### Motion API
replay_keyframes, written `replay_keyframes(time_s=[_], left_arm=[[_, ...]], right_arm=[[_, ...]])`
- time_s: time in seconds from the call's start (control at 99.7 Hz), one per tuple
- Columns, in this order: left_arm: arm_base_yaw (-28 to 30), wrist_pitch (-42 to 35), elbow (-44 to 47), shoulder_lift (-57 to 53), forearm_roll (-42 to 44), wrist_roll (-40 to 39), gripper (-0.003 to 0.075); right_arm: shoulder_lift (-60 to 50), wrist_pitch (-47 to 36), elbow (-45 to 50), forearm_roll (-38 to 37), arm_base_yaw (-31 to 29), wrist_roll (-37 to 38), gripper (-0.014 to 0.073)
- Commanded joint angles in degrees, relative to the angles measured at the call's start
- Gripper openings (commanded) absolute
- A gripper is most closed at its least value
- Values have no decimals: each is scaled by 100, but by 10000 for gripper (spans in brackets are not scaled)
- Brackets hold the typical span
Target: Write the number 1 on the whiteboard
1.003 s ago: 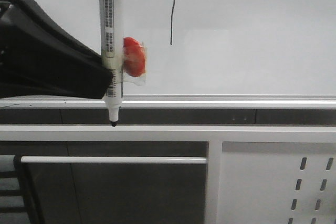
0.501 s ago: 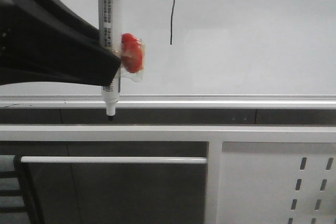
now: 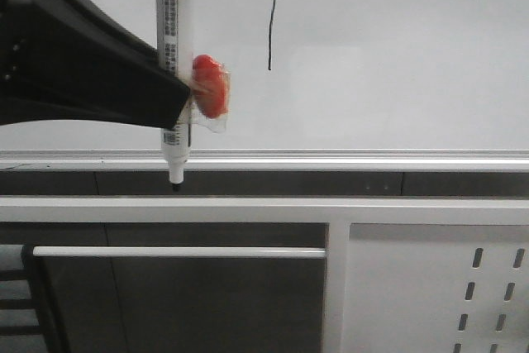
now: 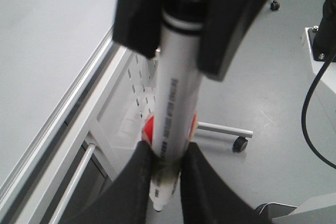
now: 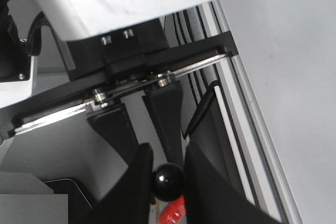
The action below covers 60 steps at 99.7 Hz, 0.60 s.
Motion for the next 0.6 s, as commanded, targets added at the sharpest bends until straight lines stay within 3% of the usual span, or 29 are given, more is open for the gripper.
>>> replay_keyframes(time_s=[0.0, 0.16, 0.211, 0.441, 0.592], left_arm=[[-21, -33, -184, -69, -381, -71, -18], [-21, -26, -184, -69, -381, -76, -18], [-21, 22, -184, -69, -381, -180, -18], [-21, 420, -184, -175, -381, -550, -18], [-21, 1190, -184, -446, -381, -1106, -18]], right_arm=[[-131, -305, -158, 161, -33, -18, 30], [-131, -424, -158, 161, -33, -18, 400], [-144, -516, -158, 161, -33, -18, 466], [-358, -1050, -158, 161, -33, -18, 449], [-580, -1247, -158, 161, -43, -18, 449]])
